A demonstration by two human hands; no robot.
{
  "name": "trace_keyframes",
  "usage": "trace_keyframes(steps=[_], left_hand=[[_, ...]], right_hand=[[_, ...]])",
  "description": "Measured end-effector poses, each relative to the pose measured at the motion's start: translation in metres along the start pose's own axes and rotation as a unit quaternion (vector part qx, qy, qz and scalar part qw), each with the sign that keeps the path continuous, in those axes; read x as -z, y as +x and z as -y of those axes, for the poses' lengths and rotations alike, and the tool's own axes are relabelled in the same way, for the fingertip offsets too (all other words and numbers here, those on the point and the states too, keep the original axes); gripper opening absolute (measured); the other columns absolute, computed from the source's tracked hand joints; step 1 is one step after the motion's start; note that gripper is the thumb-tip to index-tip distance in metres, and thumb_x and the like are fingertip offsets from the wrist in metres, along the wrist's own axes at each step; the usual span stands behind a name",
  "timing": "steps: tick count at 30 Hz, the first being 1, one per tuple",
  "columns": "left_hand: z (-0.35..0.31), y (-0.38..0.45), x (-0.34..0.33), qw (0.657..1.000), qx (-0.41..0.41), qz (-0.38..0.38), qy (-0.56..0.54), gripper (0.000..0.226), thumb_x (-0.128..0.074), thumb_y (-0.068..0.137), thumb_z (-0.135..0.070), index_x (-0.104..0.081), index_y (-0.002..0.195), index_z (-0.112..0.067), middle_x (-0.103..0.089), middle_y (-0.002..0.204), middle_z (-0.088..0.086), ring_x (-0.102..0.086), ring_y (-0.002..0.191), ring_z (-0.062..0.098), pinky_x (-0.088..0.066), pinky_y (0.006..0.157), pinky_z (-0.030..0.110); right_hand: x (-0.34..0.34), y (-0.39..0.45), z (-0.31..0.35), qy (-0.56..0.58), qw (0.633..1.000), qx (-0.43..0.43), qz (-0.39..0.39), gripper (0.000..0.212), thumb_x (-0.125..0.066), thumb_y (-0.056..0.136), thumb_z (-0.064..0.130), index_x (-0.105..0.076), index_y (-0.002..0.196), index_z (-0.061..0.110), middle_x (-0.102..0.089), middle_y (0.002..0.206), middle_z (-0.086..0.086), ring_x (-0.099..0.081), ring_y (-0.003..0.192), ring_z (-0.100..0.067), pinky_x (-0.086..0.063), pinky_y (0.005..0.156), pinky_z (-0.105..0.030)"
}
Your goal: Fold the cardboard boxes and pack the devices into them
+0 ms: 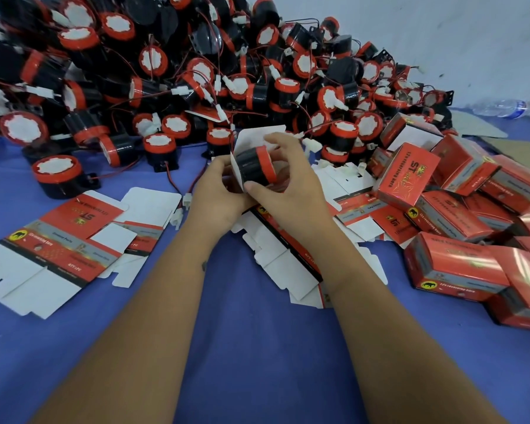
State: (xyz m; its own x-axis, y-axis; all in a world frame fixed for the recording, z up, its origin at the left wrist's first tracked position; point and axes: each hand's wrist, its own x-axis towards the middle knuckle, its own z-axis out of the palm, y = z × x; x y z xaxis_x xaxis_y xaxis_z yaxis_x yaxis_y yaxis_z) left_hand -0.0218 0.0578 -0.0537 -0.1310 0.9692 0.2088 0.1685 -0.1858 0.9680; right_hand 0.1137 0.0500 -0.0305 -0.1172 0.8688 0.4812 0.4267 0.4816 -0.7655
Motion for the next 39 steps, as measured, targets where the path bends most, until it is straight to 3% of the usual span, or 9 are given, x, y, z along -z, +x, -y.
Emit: trace_keyframes(steps=[4,9,15,18,21,24,28,32,39], left_hand=[[0.000,0.000,-0.001,1.000,-0.016,0.010,0.020,0.055,-0.079,0.078,-0.005,-0.055,0.120,-0.032,-0.064,0.110,-0.014,-0.058,0.100,-0.002,-0.047,0.073,0.006],[-0.001,-0.001,-0.001,1.000,-0.005,0.012,0.014,0.058,-0.076,0.080,-0.001,-0.053,0.124,-0.031,-0.063,0.107,-0.018,-0.059,0.098,-0.001,-0.049,0.076,0.008],[-0.003,-0.002,-0.003,1.000,-0.001,0.009,0.011,0.052,-0.074,0.084,-0.007,-0.052,0.126,-0.026,-0.062,0.108,-0.015,-0.061,0.104,0.007,-0.051,0.084,0.016],[-0.005,-0.004,-0.004,1.000,0.004,0.013,0.008,0.050,-0.074,0.085,-0.011,-0.051,0.127,-0.027,-0.063,0.109,-0.014,-0.063,0.101,0.006,-0.054,0.084,0.023],[-0.010,-0.004,-0.003,0.998,0.031,0.003,-0.059,0.047,-0.066,0.081,-0.013,-0.051,0.120,-0.033,-0.065,0.109,-0.012,-0.065,0.103,0.007,-0.054,0.077,0.021],[-0.013,-0.003,-0.003,0.993,0.064,-0.010,-0.099,0.047,-0.060,0.072,-0.027,-0.053,0.118,-0.034,-0.061,0.126,0.001,-0.062,0.112,0.021,-0.055,0.089,0.036],[-0.009,-0.004,-0.008,1.000,0.011,-0.010,-0.006,0.044,-0.069,0.089,-0.017,-0.049,0.126,-0.031,-0.061,0.110,-0.015,-0.059,0.099,-0.003,-0.048,0.073,0.010],[-0.009,-0.003,-0.007,0.999,0.023,0.028,-0.013,0.056,-0.062,0.092,-0.003,-0.048,0.140,-0.027,-0.066,0.114,-0.011,-0.061,0.101,0.000,-0.050,0.073,0.009],[-0.011,-0.003,-0.007,0.998,0.043,0.039,-0.025,0.055,-0.055,0.094,-0.002,-0.047,0.142,-0.027,-0.065,0.122,-0.006,-0.061,0.109,0.008,-0.049,0.075,0.010]], right_hand=[[0.003,0.003,-0.004,-0.089,0.994,0.041,-0.045,0.062,-0.078,0.071,0.010,-0.054,0.127,0.022,-0.048,0.122,0.000,-0.050,0.113,-0.015,-0.042,0.088,-0.013],[0.000,0.001,-0.004,-0.198,0.976,0.086,-0.005,0.048,-0.070,0.084,0.013,-0.058,0.130,0.011,-0.056,0.127,-0.006,-0.052,0.116,-0.023,-0.045,0.099,-0.035],[-0.006,-0.002,-0.009,-0.304,0.949,0.086,-0.025,0.024,-0.057,0.096,0.028,-0.074,0.105,0.014,-0.070,0.107,0.000,-0.051,0.109,-0.021,-0.026,0.100,-0.034],[-0.006,-0.003,-0.007,-0.269,0.959,0.084,-0.038,0.022,-0.055,0.097,0.026,-0.074,0.101,0.015,-0.071,0.101,0.003,-0.051,0.108,-0.020,-0.023,0.100,-0.036],[-0.002,-0.001,-0.002,-0.159,0.973,0.082,-0.147,0.008,-0.063,0.088,0.015,-0.061,0.096,0.013,-0.063,0.088,-0.001,-0.055,0.089,-0.024,-0.042,0.085,-0.039],[0.003,0.000,0.007,-0.019,0.981,0.020,-0.193,0.035,-0.068,0.085,0.012,-0.045,0.110,0.018,-0.053,0.078,0.002,-0.054,0.078,-0.018,-0.048,0.075,-0.031],[0.012,0.001,0.012,0.039,0.992,0.003,-0.120,0.059,-0.064,0.088,0.009,-0.041,0.142,0.016,-0.056,0.074,0.004,-0.058,0.079,-0.010,-0.044,0.087,-0.013],[0.014,0.004,0.019,0.115,0.991,-0.047,-0.052,0.030,-0.051,0.096,0.030,-0.068,0.119,0.019,-0.063,0.096,-0.012,-0.059,0.098,-0.018,-0.042,0.083,-0.012],[0.014,0.006,0.018,0.033,0.992,-0.041,-0.116,0.014,-0.063,0.095,0.020,-0.068,0.083,0.015,-0.064,0.062,-0.005,-0.061,0.064,-0.017,-0.049,0.068,-0.017]])
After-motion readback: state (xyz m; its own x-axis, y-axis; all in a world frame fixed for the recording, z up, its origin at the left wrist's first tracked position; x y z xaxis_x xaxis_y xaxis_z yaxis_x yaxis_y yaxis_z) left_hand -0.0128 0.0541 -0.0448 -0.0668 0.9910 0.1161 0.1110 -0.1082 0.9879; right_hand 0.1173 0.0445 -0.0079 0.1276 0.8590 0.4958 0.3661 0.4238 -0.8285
